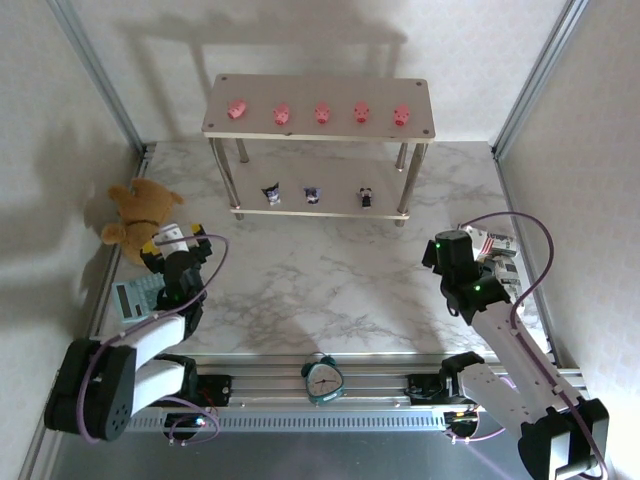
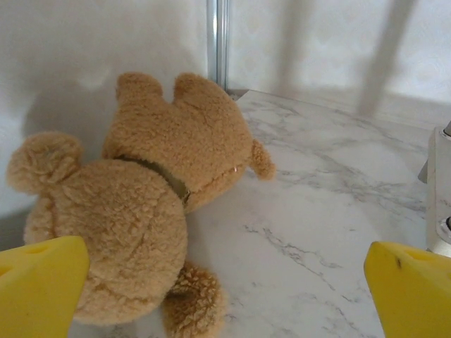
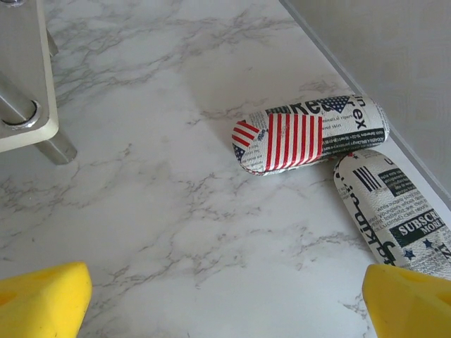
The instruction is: Place and organize the plastic toys onto the shelf
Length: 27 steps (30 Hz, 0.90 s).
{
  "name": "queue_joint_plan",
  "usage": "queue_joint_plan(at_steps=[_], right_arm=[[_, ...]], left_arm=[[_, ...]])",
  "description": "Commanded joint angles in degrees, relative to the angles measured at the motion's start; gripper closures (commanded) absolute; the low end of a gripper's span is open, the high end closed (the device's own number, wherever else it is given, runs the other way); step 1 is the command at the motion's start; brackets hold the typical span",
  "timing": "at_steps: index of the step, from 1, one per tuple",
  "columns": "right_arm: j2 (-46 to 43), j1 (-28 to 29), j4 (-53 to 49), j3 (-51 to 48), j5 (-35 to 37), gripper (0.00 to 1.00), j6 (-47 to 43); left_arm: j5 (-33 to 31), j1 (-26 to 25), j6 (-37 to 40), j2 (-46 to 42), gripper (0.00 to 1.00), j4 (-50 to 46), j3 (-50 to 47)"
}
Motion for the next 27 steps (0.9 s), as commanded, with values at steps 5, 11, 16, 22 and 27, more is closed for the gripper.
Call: queue_joint_plan(at_steps=[5, 11, 16, 22, 27], right_arm=[[0.71, -0.55, 7.48, -2.76, 2.78, 0.01, 0.11], [4.17, -0.91, 11.36, -2.92, 2.30, 0.01, -0.85], [9.20, -1.38, 17.49, -3.33, 1.76, 0.01, -1.79], [17.14, -1.57, 28.20, -3.01, -0.22, 0.01, -9.02], [23.91, -1.64, 48.23, -6.47, -1.57, 0.01, -20.11]], left_arm=[[6.98, 1.50, 0.01, 12.79, 0.00, 18.20, 0.98], [13.09, 5.08, -2.21, 17.59, 0.01, 14.53, 4.91], [19.61, 6.59, -1.98, 19.51, 0.01, 25.07, -0.75], [20.21, 5.96, -1.10, 19.47, 0.00, 24.22, 0.04], [21.36, 5.96, -0.61, 19.58, 0.00, 24.89, -0.19]])
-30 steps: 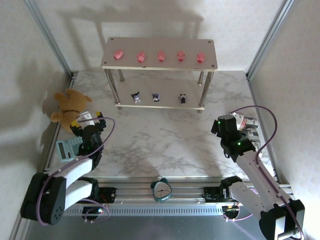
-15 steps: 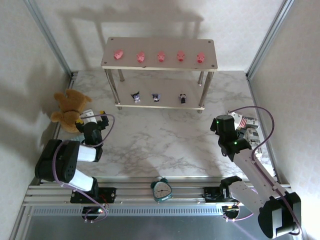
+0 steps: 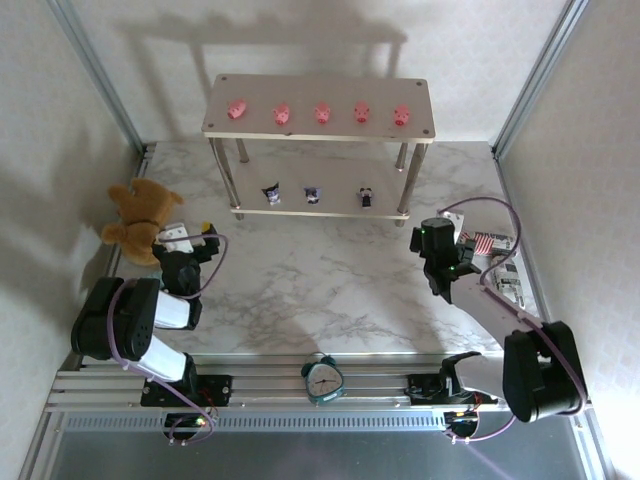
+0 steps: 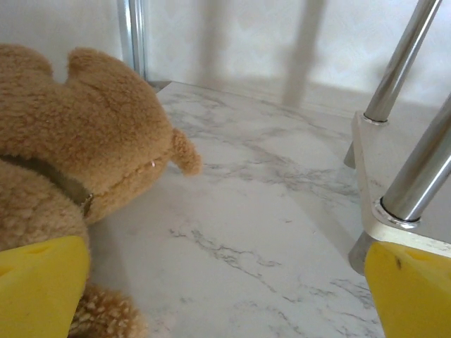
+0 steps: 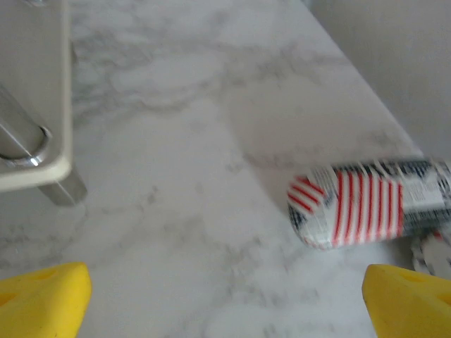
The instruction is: Place and organize the plastic toys onto the shelf
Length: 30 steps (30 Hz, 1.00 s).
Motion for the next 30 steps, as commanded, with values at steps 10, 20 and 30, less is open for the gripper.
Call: queue_joint_plan(at_steps=[10, 20, 30], right_arm=[[14.13, -1.85, 46.93, -13.21, -4.55, 0.01, -16.61], [14.94, -6.38, 40.70, -10.10, -11.12, 0.01, -12.77], [17.20, -13.59, 48.97, -14.54, -22.86, 0.01, -7.64]], left_arm=[[1.92, 0.01, 0.31, 0.19, 0.00, 2.41, -0.28], [2.41, 0.36, 0.05, 0.26, 0.01, 1.74, 0.16], [3.24, 0.94, -0.39, 0.36, 0.00, 0.74, 0.70]])
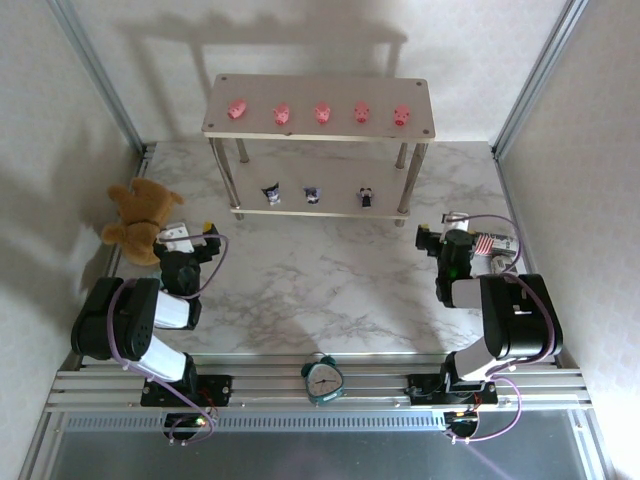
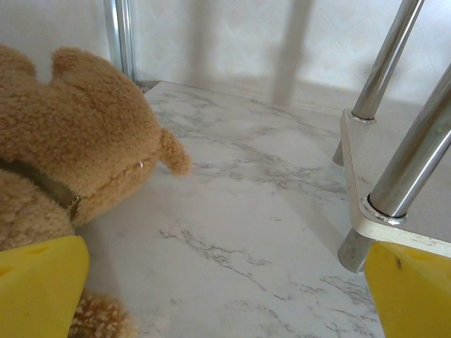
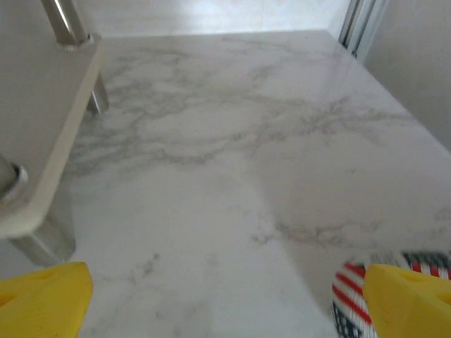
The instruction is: Place and organize the plastic toys onto the shelf
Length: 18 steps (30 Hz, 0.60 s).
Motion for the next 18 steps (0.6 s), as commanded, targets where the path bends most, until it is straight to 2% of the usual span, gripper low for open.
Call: queue_joint_plan(at_steps=[1, 5, 10, 18], right_arm=[[1.13, -0.30, 5.41, -2.09, -1.95, 0.01, 2.39], [0.72, -0.21, 1.85, -0.54, -1.90, 0.01, 2.43], [1.22, 1.19, 1.61, 0.08, 1.71, 0.01, 1.70], [1.16, 1.36, 1.44, 0.08, 1.95, 0.01, 1.64]], left_arm=[[1.28, 0.53, -0.35, 0.34, 0.00, 0.83, 0.68], [1.37, 0.55, -0.36, 0.36, 0.00, 0.77, 0.69], [1.28, 0.57, -0.36, 0.28, 0.00, 0.72, 0.69], [1.21, 0.57, -0.35, 0.28, 0.00, 0.79, 0.59]])
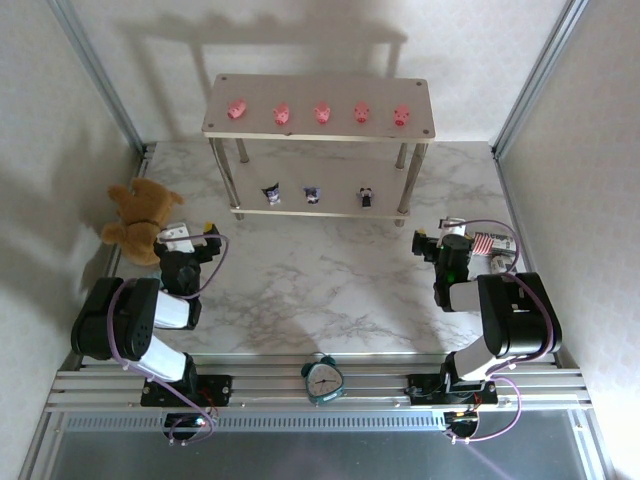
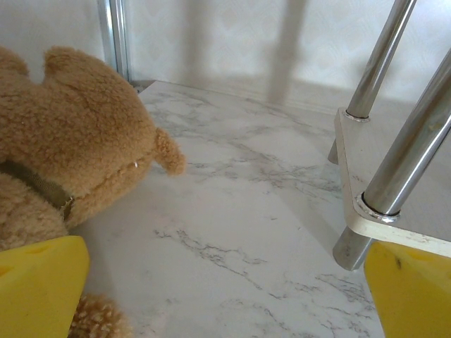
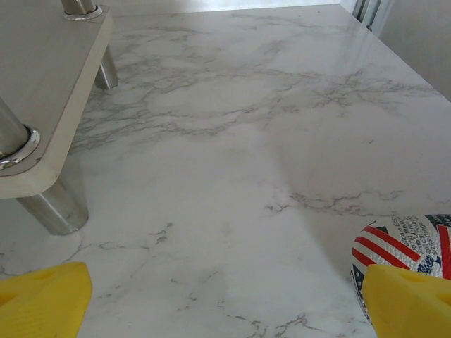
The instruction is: Place and organize the plastic toys onto the shelf
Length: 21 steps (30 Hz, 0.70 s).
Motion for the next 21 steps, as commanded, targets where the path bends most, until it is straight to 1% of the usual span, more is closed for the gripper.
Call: queue_joint_plan(at_steps=[1, 21], right_arm=[[0.43, 0.29, 0.84, 1.12, 1.79, 0.01, 0.20], [0.43, 0.34, 0.84, 1.15, 1.77, 0.01, 0.16]], left_arm=[[0.46, 0.52, -0.35, 0.25, 0.00, 0.76, 0.62], [0.62, 0.52, -0.48, 0.32, 0.00, 0.22, 1.02]])
